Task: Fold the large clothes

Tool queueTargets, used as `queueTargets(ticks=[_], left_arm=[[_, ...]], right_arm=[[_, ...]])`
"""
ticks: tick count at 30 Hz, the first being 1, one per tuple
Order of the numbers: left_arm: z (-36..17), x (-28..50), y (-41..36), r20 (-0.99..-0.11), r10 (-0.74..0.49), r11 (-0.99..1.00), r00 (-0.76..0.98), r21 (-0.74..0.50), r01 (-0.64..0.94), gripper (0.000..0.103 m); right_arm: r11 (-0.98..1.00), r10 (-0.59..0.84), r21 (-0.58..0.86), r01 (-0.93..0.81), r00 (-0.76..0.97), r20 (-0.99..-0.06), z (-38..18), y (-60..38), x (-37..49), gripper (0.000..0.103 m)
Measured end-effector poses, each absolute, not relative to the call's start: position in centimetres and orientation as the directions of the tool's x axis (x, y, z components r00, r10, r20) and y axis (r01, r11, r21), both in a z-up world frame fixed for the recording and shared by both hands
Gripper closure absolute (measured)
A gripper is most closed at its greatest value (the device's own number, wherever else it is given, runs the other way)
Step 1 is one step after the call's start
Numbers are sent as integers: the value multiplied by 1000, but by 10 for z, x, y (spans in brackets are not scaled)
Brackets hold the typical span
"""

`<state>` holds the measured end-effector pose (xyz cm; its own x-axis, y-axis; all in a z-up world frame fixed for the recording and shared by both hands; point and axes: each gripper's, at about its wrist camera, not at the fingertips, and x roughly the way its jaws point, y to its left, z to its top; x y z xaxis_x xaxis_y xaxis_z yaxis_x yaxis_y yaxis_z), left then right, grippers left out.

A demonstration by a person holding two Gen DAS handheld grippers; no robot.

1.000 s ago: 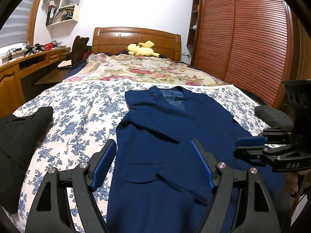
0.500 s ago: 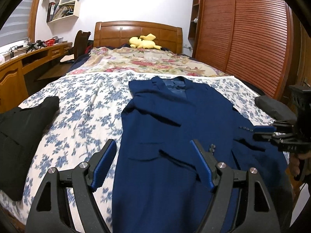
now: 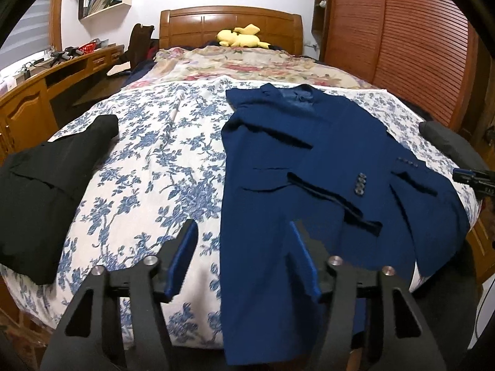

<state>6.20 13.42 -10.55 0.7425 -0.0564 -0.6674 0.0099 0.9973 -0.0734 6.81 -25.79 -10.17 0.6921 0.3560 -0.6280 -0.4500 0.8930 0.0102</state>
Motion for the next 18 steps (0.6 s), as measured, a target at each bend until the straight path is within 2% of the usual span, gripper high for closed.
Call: queueTargets(ticks=[2, 5, 12, 18], left_arm=[[-105, 59, 137, -672, -58, 997, 739, -81, 4, 47], [-108, 57, 141, -681, -46, 997, 731, -81, -12, 48], [-125, 61, 145, -730, -26, 998, 683, -64, -30, 48], [-139, 58, 149, -755, -27, 997, 656, -66, -34, 48]], right_arm=[[901, 350, 22, -434, 693, -631, -101, -269, 65, 70], [915, 334, 40, -402, 697, -635, -105, -290, 59, 58], [922, 329, 80, -378, 662, -674, -122, -308, 56, 57], [903, 350, 84, -421, 607, -713, -136, -295, 57, 57]])
